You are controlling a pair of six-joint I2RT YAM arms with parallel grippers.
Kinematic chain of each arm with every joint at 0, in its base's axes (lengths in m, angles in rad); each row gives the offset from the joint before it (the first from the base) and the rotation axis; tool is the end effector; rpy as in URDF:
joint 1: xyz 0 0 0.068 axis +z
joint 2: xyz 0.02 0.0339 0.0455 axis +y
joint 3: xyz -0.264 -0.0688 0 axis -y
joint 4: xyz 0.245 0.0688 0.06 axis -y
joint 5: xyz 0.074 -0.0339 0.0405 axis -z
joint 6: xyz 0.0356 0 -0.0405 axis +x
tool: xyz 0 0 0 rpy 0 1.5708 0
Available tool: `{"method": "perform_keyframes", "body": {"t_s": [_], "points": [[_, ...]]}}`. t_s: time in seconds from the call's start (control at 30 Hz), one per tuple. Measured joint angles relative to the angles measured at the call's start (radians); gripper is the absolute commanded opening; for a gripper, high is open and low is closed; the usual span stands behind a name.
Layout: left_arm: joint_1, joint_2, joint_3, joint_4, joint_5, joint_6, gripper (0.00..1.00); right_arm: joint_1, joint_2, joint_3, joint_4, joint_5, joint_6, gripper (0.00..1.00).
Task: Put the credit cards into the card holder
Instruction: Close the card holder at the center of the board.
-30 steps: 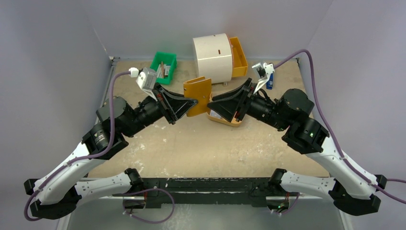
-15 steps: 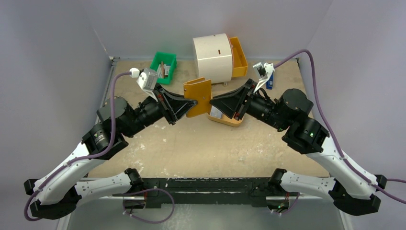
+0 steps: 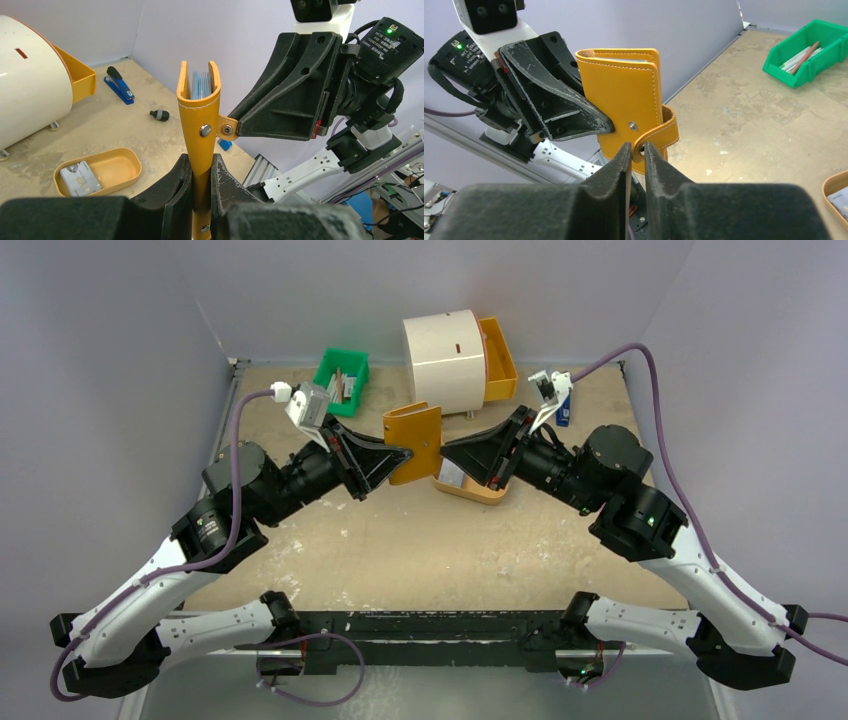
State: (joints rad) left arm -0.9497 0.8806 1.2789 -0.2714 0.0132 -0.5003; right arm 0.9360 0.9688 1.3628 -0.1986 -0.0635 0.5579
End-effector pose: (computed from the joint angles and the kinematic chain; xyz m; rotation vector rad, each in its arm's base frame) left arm 0.0946 -0.1330 0.4813 0.3586 1.5166 -1.1813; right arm 0.1056 0.1472 0.5018 -0.3388 1.4622 1.2754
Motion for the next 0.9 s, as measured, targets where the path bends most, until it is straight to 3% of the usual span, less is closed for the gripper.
{"method": "perform_keyframes", "body": {"t_s": [0.13, 0.9], "points": [[0.000, 0.000, 0.000, 0.000, 0.000, 0.000, 0.00, 0.000, 0.000, 0.000, 0.000, 0.002, -0.002, 0.00], [0.000, 0.016, 0.000, 0.000, -0.011, 0.009, 0.00, 0.000, 0.044, 0.000, 0.050, -0.033, 0.005, 0.00]]}}
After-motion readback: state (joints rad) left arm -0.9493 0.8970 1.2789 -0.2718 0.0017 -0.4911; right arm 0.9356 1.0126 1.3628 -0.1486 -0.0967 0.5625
